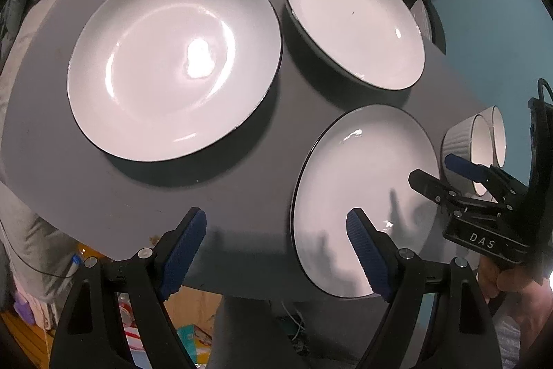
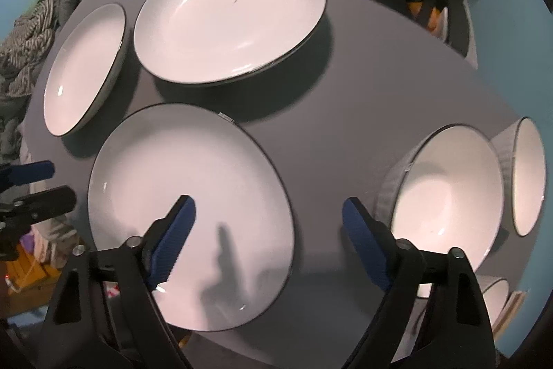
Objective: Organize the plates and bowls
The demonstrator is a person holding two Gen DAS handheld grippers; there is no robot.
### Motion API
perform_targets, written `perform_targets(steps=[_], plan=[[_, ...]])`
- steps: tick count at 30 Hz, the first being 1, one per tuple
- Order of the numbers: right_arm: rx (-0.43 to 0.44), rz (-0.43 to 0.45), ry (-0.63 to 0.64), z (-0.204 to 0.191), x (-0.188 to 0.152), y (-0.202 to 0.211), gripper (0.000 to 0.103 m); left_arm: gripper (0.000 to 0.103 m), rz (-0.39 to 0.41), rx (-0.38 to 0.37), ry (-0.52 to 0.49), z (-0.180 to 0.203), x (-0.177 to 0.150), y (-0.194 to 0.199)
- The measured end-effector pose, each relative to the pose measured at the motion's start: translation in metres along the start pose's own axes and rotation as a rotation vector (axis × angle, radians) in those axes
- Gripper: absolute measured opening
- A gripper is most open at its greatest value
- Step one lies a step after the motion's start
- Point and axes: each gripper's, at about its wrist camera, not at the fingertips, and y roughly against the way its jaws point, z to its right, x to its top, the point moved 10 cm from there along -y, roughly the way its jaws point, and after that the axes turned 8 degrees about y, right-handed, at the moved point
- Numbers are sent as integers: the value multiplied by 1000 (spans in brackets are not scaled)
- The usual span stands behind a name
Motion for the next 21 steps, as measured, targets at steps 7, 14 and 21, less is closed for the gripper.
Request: perform_targets(steps=[7, 14, 21], plan=[[49, -20, 3, -6, -9, -15, 72, 85, -27, 7, 23, -9, -8, -9], [60, -57, 10, -1, -20, -32, 48, 84, -37, -4, 36, -11, -14, -23], [104, -62, -4, 10, -24, -34, 31, 55, -71, -19, 57, -12, -15, -34]])
